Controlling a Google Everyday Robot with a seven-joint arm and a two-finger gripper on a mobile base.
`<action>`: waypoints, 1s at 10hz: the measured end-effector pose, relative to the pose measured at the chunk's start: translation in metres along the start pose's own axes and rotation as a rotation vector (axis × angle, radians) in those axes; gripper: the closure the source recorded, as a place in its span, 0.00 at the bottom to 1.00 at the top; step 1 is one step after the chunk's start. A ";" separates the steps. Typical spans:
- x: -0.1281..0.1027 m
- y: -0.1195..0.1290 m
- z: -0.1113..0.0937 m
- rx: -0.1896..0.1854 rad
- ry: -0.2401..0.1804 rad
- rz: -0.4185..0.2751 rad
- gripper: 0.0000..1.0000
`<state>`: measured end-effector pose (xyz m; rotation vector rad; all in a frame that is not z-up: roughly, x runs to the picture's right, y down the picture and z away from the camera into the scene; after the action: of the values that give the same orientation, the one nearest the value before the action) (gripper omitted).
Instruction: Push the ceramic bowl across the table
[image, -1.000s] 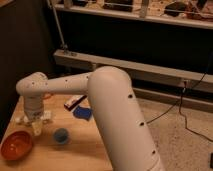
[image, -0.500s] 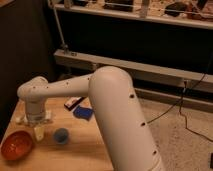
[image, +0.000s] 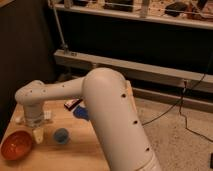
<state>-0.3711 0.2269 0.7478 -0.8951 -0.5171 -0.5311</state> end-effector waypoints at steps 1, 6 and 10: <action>0.000 -0.001 0.002 -0.002 0.002 0.001 0.35; -0.003 -0.002 0.012 -0.022 0.012 0.001 0.35; -0.010 -0.001 0.017 -0.043 0.016 -0.015 0.35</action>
<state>-0.3824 0.2431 0.7509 -0.9277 -0.5005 -0.5644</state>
